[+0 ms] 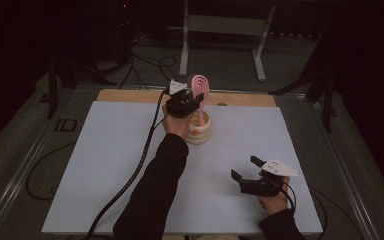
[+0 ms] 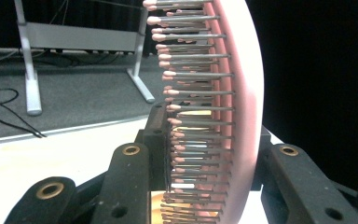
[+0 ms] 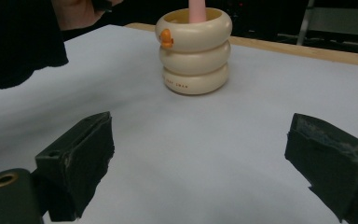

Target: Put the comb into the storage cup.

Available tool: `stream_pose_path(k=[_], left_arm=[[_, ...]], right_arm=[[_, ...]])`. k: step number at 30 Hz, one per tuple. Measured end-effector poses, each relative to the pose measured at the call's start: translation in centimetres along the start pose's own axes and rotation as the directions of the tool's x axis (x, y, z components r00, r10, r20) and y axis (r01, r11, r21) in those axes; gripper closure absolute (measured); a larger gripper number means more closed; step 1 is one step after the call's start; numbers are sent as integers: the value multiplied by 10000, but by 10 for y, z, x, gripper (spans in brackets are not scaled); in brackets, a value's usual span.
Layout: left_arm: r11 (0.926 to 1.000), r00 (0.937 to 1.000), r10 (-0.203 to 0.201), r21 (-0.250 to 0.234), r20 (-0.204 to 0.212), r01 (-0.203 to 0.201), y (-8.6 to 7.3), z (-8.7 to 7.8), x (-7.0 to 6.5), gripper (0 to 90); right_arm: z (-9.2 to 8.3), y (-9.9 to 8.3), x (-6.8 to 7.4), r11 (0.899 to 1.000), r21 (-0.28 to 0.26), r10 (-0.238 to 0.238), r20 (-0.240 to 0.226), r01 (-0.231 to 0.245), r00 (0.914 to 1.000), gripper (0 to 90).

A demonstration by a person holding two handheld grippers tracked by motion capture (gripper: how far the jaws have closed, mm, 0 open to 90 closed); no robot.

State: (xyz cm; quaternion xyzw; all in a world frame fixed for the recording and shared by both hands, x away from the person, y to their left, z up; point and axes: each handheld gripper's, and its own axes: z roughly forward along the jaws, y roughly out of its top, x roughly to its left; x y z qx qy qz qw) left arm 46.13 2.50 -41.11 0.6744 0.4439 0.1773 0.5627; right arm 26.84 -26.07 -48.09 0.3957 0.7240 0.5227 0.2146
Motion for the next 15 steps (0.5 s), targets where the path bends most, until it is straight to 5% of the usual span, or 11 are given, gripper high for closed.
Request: stream_pose_path(k=[15], left_arm=[[9997,9996,-242,-1,-117,242,-7,-4,5,649]], right_arm=[[1,0,1,10000,29,-12,-30,12,10000,79]])
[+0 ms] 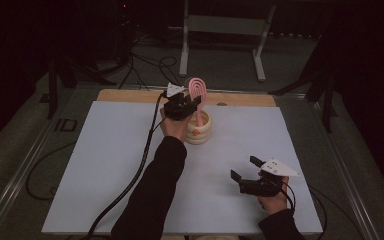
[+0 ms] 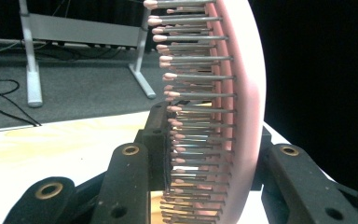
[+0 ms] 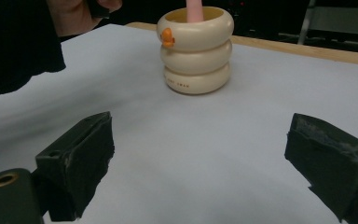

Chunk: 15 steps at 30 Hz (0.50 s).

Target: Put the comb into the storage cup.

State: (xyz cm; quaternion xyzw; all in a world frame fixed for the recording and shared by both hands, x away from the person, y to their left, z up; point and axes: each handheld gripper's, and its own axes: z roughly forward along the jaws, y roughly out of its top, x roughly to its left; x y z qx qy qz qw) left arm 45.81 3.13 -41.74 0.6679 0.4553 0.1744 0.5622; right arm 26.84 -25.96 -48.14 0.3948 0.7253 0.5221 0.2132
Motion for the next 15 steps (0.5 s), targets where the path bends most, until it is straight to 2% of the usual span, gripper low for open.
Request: stream_pose_path(k=[5,9,14,15], left_arm=[[9998,9999,124,-135,-97,-125,-1,2,-2,649],[9998,9999,51,-190,-124,-53,-2,1,-2,649],[9998,9995,189,62,-254,-187,-8,3,0,649],[9998,9998,-159,68,-85,159,-14,5,2,649]], right_arm=[[0,0,0,10000,12,18,20,-18,10000,79],[0,0,-1,10000,-14,8,22,-8,10000,80],[0,-1,-1,10000,-4,56,9,-56,10000,80],[2,-1,0,10000,38,-7,-4,7,10000,80]])
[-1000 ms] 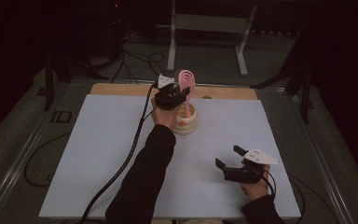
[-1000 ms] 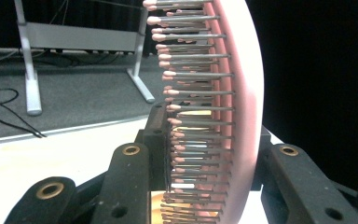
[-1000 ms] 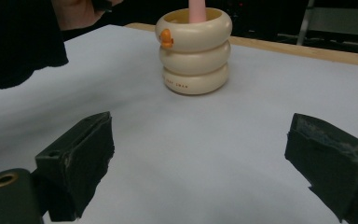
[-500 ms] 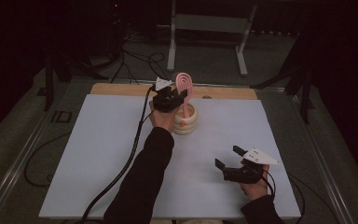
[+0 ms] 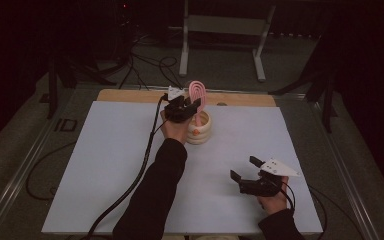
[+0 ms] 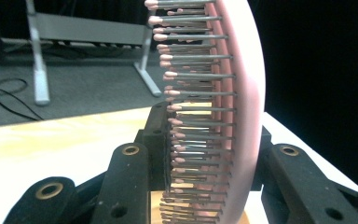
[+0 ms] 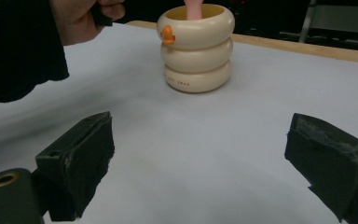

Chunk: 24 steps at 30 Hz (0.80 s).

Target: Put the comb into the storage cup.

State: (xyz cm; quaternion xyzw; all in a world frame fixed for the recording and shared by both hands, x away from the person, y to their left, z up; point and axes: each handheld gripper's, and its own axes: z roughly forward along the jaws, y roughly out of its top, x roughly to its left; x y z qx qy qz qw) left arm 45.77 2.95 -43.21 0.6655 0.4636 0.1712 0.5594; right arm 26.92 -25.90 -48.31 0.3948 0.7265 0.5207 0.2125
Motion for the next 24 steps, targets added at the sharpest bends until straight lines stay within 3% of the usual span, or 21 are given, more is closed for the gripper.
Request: stream_pose_path(k=[2,3,4,5,8,10,11,13,18,21,22,24], left_arm=[[10000,10000,0,0,0,0,0,0,0,649],[9996,9996,-265,7,49,265,-3,1,2,649],[9996,9996,-265,7,49,265,-3,1,2,646],[9979,9978,-643,-10,136,643,-9,0,7,643],[9936,9934,-1117,-117,252,1120,-14,-3,15,634],[9936,9934,-1117,-117,252,1120,-14,-3,15,619],[9936,9935,-1130,40,129,1130,-14,-4,20,558],[9941,9942,-1071,156,65,1070,-13,-6,23,522],[9985,9981,-379,371,-486,398,-8,-14,24,349],[9990,9973,-180,403,-717,210,-5,-17,25,253],[9986,9947,89,534,-1021,-35,-4,-22,27,219],[9975,9922,422,604,-1174,-353,-3,-27,28,196]], right_arm=[[0,0,0,10000,7,-1,1,1,10000,80],[0,0,0,10000,7,-1,1,1,10000,80],[1,-1,0,10000,15,7,2,-7,10000,80],[1,-1,-1,10000,19,36,-19,-36,10000,80],[1,-1,-1,10000,19,61,-48,-61,10000,80],[2,-1,-1,10000,31,78,-40,-78,10000,80],[2,-1,-1,10000,79,45,-46,-45,10000,80],[3,-1,0,10000,77,28,-47,-28,10000,80],[4,-2,1,9999,119,-24,-67,24,10000,80],[4,-1,1,9999,122,-29,-48,30,10000,80],[4,-1,1,9999,136,-32,-44,33,10000,80],[4,-1,1,9999,123,-23,-34,23,10000,80]])
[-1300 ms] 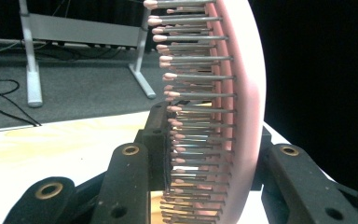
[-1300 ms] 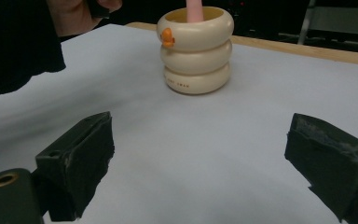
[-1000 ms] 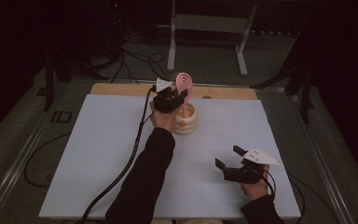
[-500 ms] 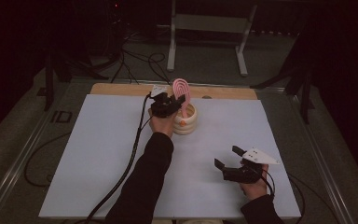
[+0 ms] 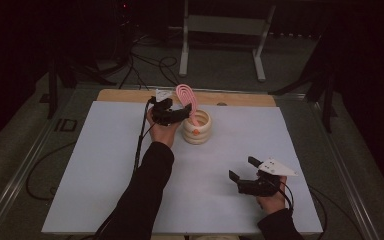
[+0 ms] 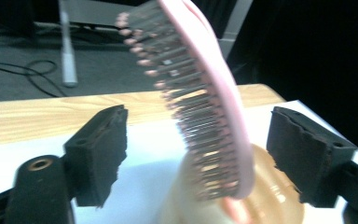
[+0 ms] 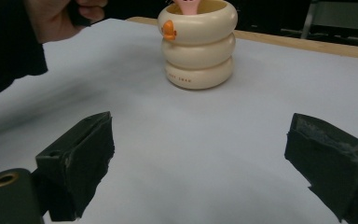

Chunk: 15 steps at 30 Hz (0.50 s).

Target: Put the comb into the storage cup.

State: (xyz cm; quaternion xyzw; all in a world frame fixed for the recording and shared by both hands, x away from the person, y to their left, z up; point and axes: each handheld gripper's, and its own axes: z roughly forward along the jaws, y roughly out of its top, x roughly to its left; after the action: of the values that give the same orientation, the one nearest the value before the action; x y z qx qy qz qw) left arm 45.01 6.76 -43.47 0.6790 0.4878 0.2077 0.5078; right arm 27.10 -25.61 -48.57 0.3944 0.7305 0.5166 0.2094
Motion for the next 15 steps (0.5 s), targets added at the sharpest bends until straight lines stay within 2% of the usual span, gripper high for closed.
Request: stream_pose_path(k=[3,4,10,11,12,14,15], left_arm=[[10000,10000,0,0,0,0,0,0,0,180],[9991,9989,416,49,-214,-415,-1,-14,5,180],[9953,9951,966,124,-203,-964,-3,-36,15,88],[9905,9900,1369,201,-339,-1363,-4,-45,17,71],[9877,9869,1554,261,-444,-1543,-4,-49,17,35],[9877,9869,1554,261,-444,-1543,-4,-49,17,12],[9760,9712,2179,237,-965,-2166,-7,-64,17,12]], right_arm=[[0,0,0,10000,-5,6,-11,-6,10000,80],[0,0,0,10000,-5,6,-11,-6,10000,80],[2,1,2,10000,1,-22,-22,22,10000,80],[2,2,2,10000,-8,-41,-23,41,10000,80],[3,2,2,10000,-23,-30,-31,30,10000,80],[3,2,3,10000,-4,-33,-17,33,10000,80],[3,2,3,10000,-4,-33,-17,33,10000,80]])
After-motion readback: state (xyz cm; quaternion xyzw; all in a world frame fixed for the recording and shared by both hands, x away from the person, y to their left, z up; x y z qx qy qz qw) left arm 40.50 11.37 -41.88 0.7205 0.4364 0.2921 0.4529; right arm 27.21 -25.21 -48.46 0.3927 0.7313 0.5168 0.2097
